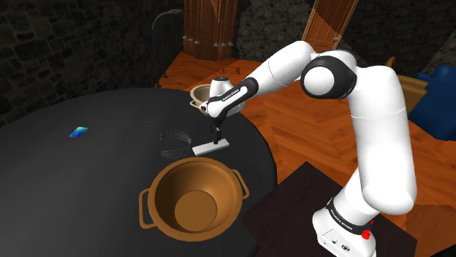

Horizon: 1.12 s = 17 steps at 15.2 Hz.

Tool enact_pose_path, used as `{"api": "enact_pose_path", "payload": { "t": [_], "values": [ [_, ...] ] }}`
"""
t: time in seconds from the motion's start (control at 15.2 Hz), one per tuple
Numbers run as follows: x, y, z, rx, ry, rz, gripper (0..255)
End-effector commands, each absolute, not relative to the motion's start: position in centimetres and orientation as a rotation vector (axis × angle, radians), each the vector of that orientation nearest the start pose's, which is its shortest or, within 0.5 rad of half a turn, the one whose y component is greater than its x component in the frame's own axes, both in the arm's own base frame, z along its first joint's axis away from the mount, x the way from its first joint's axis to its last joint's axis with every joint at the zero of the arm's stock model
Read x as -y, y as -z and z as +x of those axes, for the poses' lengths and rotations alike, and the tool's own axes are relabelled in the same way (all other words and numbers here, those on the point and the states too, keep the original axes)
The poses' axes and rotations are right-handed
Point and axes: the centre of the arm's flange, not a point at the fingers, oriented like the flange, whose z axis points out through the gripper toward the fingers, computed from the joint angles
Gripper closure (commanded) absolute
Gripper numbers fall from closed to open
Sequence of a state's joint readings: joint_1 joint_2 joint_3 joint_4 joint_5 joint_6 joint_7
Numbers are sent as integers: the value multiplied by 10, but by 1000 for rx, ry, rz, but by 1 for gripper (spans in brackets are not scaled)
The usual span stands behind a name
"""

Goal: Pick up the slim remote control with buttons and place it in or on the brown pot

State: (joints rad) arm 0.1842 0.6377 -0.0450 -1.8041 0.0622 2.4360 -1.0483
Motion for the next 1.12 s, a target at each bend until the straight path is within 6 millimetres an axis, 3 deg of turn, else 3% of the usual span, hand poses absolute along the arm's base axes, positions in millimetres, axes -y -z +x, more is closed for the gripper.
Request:
{"api": "enact_pose_path", "payload": {
  "t": [0.0,0.59,1.06],
  "values": [
    [-101,-167,652,1762,-15,-2582,0],
    [-103,-122,653,1776,-19,-2572,0],
    [-103,-122,653,1776,-19,-2572,0]
  ]
}}
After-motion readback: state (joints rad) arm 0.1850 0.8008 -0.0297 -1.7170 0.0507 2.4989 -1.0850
